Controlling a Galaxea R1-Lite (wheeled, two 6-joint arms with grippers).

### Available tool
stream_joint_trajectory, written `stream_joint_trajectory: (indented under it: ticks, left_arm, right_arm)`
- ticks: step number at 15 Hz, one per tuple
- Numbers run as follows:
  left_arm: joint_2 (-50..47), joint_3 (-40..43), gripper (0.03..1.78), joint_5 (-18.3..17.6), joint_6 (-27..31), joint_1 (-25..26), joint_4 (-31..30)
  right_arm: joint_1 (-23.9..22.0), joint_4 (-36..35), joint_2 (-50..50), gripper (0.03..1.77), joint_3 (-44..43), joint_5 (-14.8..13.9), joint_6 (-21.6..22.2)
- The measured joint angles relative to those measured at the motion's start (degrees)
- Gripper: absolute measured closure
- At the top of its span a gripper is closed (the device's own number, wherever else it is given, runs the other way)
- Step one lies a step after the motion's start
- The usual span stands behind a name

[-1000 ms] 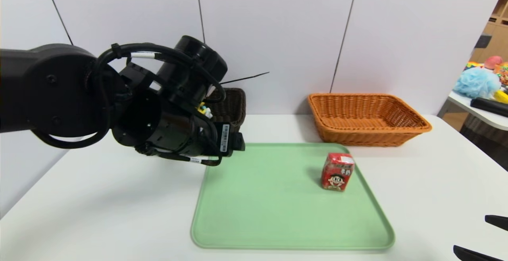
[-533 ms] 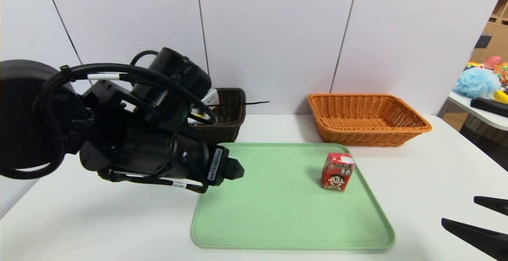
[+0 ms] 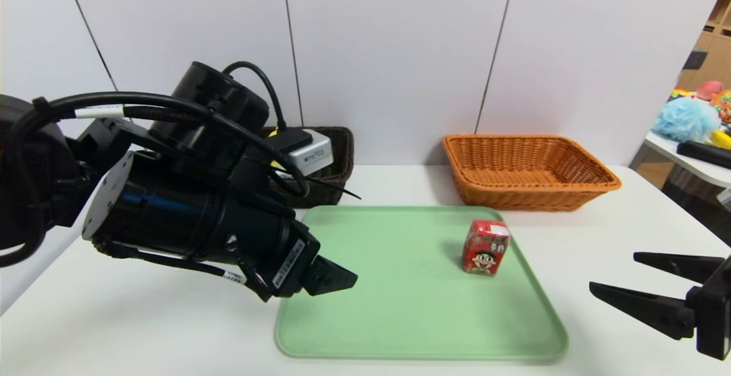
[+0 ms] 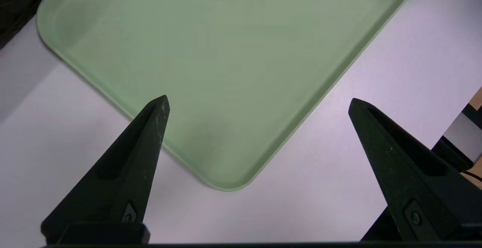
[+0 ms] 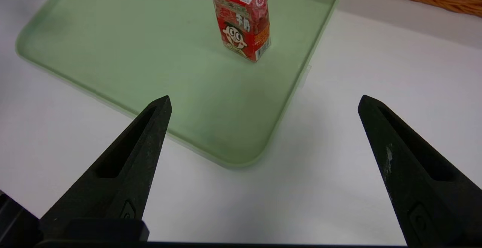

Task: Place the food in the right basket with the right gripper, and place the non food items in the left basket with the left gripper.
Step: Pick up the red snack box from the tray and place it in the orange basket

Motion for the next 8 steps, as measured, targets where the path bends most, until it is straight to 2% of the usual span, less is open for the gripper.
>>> stream_joint_trajectory:
  ticks: [4, 8]
  left_arm:
    - [0.44, 0.11, 0.12, -0.09, 0.39, 0.11, -2.43]
    - [1.10, 0.05, 0.12, 0.04, 0.50, 0.17, -2.43]
  right_arm:
    - [5.07, -7.94, 5.50, 0.09, 1.94, -0.52, -0.52]
    - [7.44, -22.67, 12.87, 0.09, 5.57, -0.77, -0.57]
